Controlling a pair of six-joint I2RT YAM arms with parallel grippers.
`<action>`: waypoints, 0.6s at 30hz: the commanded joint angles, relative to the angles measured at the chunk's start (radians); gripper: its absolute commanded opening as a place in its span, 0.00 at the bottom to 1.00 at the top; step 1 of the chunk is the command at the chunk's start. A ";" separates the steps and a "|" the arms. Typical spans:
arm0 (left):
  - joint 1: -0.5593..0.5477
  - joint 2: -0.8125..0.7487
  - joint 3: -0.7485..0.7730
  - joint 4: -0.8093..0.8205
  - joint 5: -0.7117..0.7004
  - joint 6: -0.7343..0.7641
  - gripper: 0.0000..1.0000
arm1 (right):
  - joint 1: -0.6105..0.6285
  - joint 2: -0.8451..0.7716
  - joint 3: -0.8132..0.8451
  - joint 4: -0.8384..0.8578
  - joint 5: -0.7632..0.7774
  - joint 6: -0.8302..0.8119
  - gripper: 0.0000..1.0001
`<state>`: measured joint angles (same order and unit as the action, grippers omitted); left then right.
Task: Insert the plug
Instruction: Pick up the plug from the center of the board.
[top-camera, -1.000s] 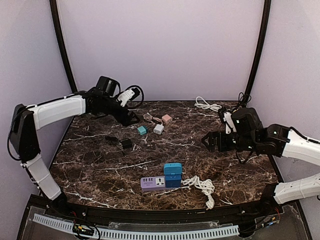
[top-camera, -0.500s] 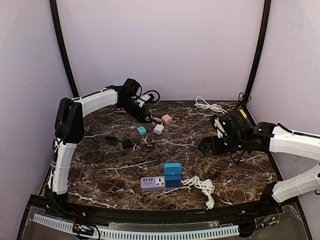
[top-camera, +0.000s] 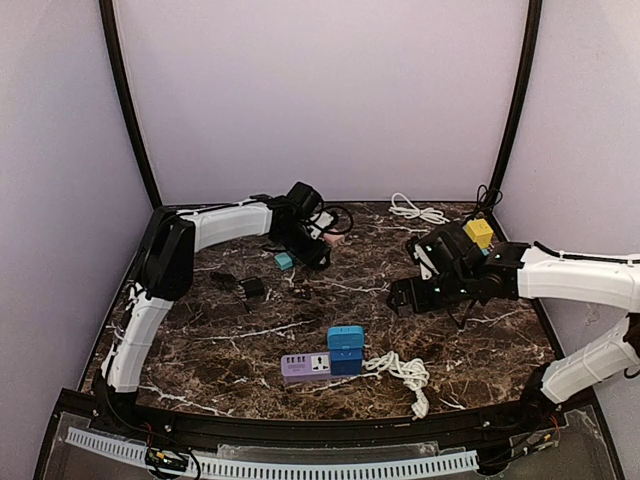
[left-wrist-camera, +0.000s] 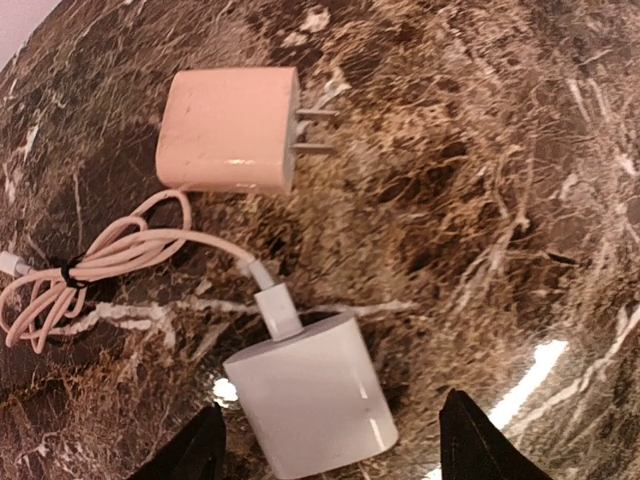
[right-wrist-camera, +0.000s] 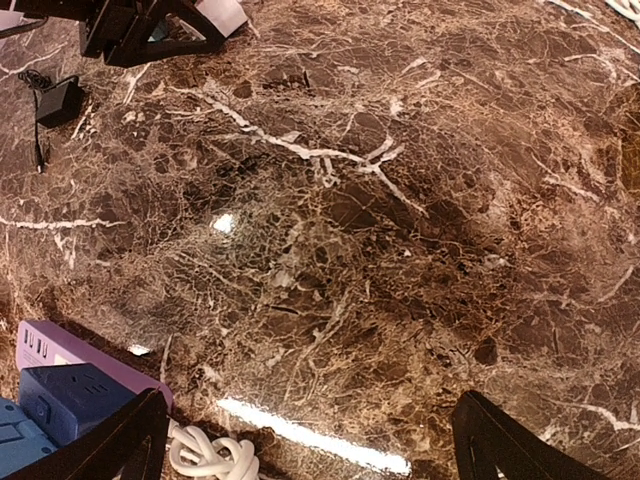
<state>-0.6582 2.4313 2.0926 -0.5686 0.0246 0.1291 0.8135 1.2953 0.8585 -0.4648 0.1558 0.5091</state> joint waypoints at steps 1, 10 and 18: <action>0.001 0.007 -0.025 0.005 -0.080 -0.005 0.64 | -0.007 0.015 0.028 0.042 -0.020 -0.007 0.99; 0.000 0.027 -0.035 0.027 -0.120 -0.002 0.29 | -0.007 -0.016 0.011 0.053 -0.036 0.007 0.99; 0.000 -0.031 -0.039 -0.007 -0.045 0.080 0.01 | -0.014 -0.061 0.018 0.069 -0.057 -0.009 0.99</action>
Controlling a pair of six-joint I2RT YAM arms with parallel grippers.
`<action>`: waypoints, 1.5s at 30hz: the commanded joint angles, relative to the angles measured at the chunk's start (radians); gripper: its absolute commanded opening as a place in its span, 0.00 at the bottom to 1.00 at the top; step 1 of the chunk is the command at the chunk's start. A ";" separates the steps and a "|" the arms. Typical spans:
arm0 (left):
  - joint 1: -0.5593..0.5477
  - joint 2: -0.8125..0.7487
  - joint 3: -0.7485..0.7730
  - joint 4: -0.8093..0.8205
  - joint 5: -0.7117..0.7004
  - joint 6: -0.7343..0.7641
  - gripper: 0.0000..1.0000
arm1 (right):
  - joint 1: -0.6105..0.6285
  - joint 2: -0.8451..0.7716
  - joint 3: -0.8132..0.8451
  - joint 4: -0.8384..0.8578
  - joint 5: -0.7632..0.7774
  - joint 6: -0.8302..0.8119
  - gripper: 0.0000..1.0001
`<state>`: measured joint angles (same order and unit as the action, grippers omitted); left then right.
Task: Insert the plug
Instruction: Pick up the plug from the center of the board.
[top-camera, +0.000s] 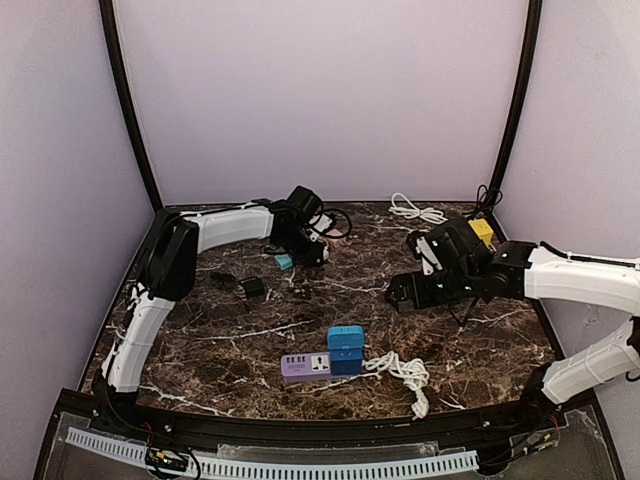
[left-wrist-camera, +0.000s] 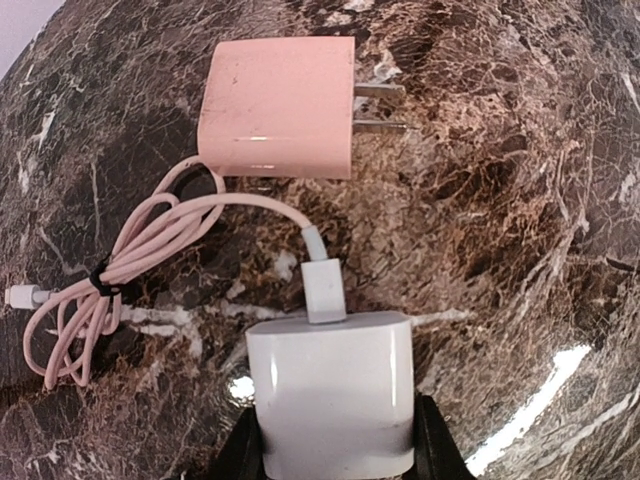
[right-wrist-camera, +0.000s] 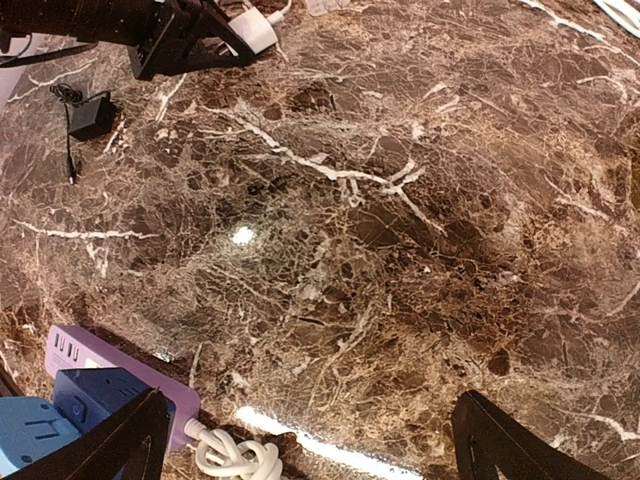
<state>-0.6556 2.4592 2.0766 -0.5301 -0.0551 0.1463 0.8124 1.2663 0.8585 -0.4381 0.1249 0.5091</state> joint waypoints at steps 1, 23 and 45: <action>-0.002 -0.089 -0.023 -0.060 0.037 0.078 0.01 | -0.018 -0.042 0.020 0.050 -0.042 -0.013 0.99; -0.373 -0.738 -0.219 -0.038 -0.079 0.706 0.01 | 0.041 -0.285 0.019 0.524 -0.373 0.103 0.83; -0.443 -0.730 -0.214 -0.037 -0.047 0.609 0.01 | 0.048 -0.195 -0.024 0.648 -0.280 0.188 0.73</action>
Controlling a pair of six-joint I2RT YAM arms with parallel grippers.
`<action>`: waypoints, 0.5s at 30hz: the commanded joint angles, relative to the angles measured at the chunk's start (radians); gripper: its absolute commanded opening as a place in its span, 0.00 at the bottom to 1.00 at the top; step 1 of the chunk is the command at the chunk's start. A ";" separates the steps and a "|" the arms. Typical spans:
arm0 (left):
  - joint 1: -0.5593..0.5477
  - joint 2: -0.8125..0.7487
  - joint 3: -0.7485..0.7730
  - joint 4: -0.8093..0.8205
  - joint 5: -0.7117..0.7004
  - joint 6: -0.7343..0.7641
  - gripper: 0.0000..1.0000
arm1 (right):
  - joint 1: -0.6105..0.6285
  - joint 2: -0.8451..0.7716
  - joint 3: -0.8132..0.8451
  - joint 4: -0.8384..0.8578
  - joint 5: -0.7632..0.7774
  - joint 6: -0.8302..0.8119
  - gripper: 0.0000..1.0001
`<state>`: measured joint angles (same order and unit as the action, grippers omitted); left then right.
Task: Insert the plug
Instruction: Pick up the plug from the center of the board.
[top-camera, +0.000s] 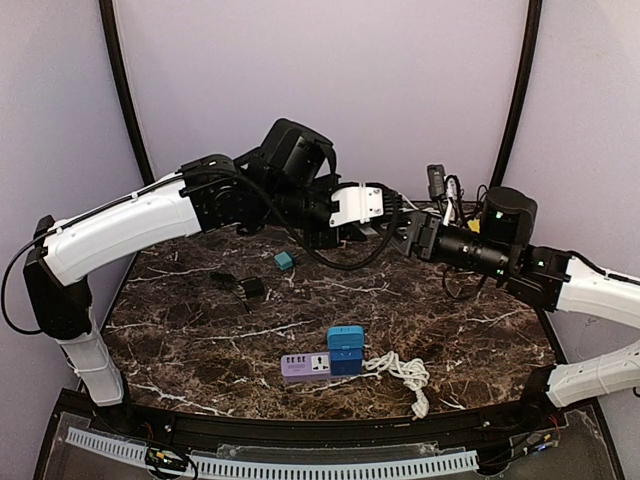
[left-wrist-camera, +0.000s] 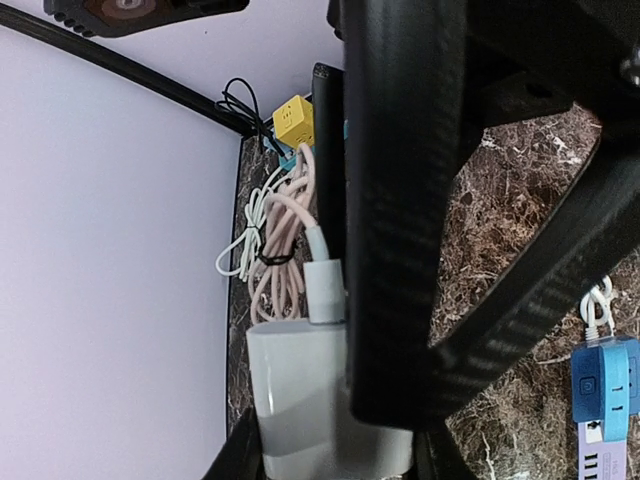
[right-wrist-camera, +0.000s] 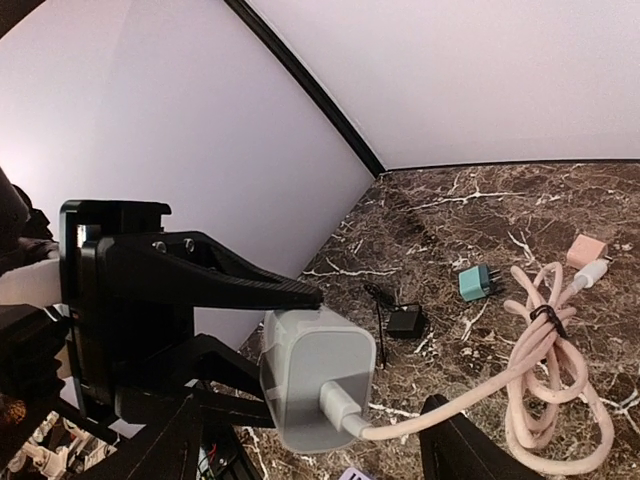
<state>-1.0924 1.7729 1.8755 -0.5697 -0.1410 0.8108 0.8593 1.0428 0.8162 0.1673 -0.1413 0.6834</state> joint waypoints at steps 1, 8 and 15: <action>-0.006 -0.044 -0.014 0.000 0.050 -0.069 0.01 | 0.001 0.039 0.026 0.043 -0.020 0.014 0.71; -0.010 -0.045 -0.016 -0.001 0.083 -0.088 0.01 | -0.006 0.098 0.030 0.106 -0.099 0.032 0.43; -0.011 -0.064 -0.062 -0.016 0.120 -0.062 0.01 | -0.021 0.105 0.000 0.157 -0.168 0.059 0.00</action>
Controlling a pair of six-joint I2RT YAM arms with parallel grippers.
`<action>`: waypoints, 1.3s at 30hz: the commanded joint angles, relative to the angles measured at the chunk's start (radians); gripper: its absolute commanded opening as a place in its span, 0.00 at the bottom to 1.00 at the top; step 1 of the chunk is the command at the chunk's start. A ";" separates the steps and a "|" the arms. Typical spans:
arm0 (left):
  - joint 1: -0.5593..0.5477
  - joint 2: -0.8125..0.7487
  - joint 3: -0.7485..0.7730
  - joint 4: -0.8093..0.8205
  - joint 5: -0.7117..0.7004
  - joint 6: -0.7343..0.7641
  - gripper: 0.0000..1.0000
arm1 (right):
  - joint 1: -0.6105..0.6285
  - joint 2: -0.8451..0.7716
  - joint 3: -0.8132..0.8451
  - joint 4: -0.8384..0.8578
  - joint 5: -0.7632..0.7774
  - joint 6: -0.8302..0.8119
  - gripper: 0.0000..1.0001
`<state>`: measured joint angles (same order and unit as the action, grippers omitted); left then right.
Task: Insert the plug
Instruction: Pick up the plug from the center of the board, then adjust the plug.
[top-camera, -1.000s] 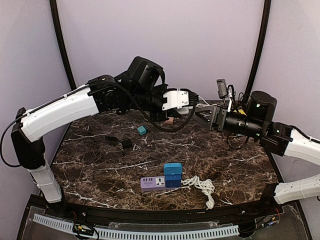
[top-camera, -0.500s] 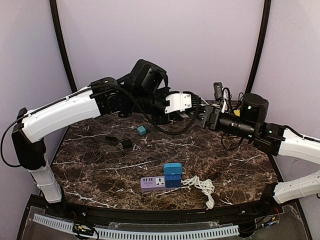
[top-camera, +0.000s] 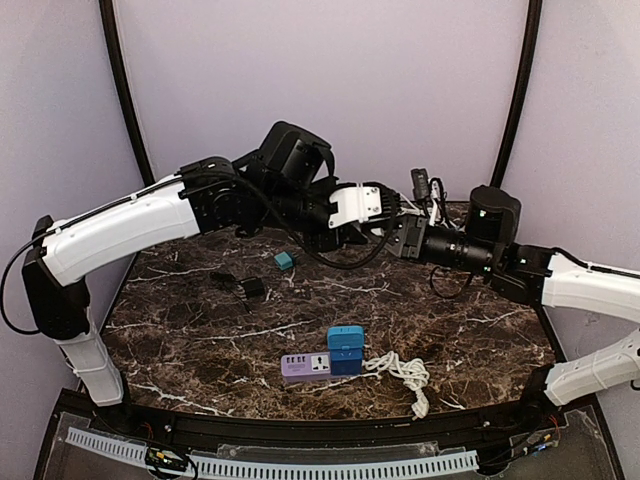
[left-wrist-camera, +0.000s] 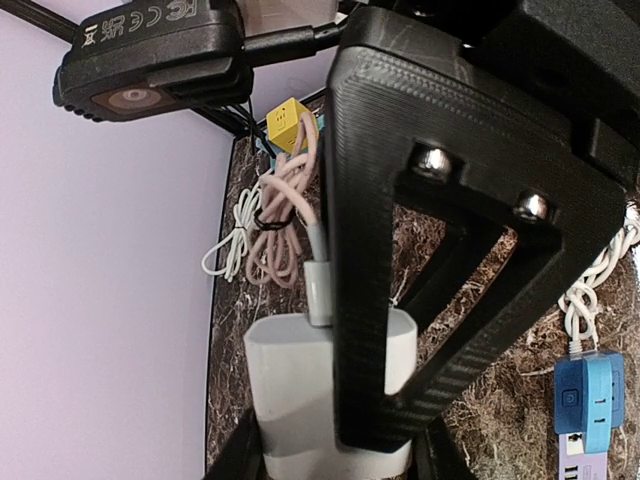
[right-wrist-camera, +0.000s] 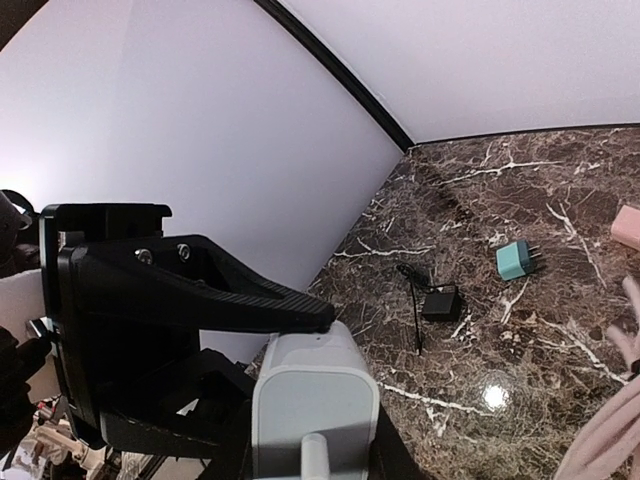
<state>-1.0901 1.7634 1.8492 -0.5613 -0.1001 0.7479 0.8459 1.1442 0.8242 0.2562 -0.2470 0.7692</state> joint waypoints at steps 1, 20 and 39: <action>-0.013 -0.054 -0.044 -0.039 0.093 0.004 0.01 | -0.009 0.001 -0.013 0.057 -0.062 -0.026 0.00; 0.014 -0.224 -0.544 -0.015 0.364 -0.172 0.90 | -0.085 -0.290 -0.428 -0.195 -0.054 0.058 0.00; 0.020 -0.164 -0.916 0.613 0.414 -0.324 0.95 | -0.087 -0.386 -0.539 -0.178 -0.053 0.030 0.00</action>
<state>-1.0779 1.5745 0.9886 -0.0952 0.3195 0.4797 0.7689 0.7429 0.3054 0.0341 -0.2913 0.8192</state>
